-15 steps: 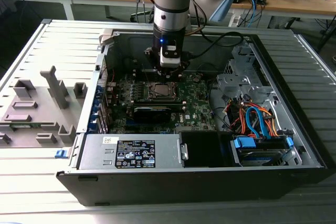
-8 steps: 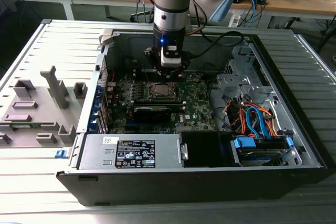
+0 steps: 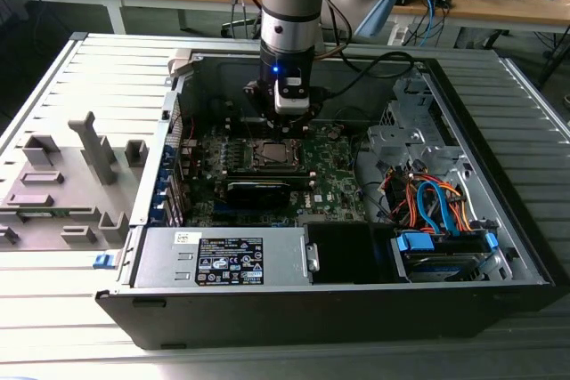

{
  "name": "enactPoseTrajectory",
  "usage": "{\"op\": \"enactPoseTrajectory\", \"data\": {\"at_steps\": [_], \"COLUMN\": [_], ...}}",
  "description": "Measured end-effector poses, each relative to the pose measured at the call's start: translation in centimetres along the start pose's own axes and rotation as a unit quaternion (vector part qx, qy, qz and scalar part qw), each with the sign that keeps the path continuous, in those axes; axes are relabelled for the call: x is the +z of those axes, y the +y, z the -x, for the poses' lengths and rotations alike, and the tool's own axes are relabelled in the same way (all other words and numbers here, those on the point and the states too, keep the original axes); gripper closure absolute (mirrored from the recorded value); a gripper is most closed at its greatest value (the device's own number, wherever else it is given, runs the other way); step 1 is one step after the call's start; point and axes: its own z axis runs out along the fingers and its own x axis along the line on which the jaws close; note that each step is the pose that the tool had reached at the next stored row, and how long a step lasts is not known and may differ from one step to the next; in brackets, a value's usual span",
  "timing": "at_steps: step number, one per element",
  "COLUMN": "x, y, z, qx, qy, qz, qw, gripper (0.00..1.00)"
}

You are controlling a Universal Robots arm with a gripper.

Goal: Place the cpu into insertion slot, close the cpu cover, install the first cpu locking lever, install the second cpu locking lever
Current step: 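Install the first cpu locking lever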

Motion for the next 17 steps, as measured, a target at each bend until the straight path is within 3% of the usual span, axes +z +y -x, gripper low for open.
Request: {"op": "enactPoseTrajectory", "data": {"at_steps": [11, 12, 13, 14, 15, 17], "x": [0.01, 0.0, 0.0, 0.0, 0.0, 0.0], "y": [0.0, 0.0, 0.0, 0.0, 0.0, 0.0], "z": [0.0, 0.0, 0.0, 0.0, 0.0, 0.0], "qx": [-0.02, -0.028, -0.054, -0.08, -0.087, -0.09], "qy": [-0.0007, 0.001, 0.0065, 0.006, 0.0059, 0.0059], "qz": [0.0004, 0.0044, 0.0179, 0.0177, 0.0178, 0.0179], "qw": [0.9998, 0.99959, 0.99837, 0.99658, 0.99602, 0.99576], "gripper": [0.89, 0.89, 0.89, 0.89, 0.89, 0.89]}}
